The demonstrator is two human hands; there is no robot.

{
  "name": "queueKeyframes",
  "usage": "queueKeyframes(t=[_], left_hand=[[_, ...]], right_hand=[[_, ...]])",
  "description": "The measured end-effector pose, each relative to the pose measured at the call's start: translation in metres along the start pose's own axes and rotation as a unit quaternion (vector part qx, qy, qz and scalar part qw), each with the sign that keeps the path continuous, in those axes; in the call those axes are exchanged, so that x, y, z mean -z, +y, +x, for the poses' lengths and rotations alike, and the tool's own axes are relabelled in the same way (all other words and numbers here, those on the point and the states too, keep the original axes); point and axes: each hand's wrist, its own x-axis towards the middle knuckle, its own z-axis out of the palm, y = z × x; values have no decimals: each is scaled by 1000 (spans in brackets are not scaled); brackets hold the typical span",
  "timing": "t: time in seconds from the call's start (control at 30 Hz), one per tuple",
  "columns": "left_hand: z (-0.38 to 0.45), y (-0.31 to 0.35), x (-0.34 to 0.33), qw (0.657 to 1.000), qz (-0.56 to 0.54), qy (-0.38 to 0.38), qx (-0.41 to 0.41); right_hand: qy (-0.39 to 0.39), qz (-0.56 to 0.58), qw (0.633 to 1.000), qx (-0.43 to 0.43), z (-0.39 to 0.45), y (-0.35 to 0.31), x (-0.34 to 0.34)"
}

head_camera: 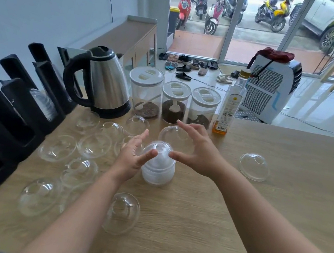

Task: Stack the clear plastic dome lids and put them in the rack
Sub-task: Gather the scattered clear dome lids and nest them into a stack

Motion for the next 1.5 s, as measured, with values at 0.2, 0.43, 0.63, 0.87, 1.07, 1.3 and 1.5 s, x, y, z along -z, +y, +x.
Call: queueKeyframes(t=[0.2,0.43,0.63,0.87,1.07,1.3,1.5], left_hand=[[-15,-10,25,999,33,20,-4],[-45,-20,42,978,208,-20,-19],[-69,-25,47,940,327,-96,19],[-90,-30,30,861,472,-189,16],[-95,-31,29,795,573,-200,-11],[-100,-20,24,848,496,-174,-66],[-99,25,30,930,323,-105,-143]], right_hand=[[-59,-17,997,36,22,-7,-32],[-74,-29,997,19,20,9,-52],[-70,-24,997,8,18,10,-52],[25,-10,1000,-15,3,24,-18],[74,-114,981,-142,-22,85,39],[114,-176,927,-310,-50,157,71],[129,-162,924,-321,-55,170,60]])
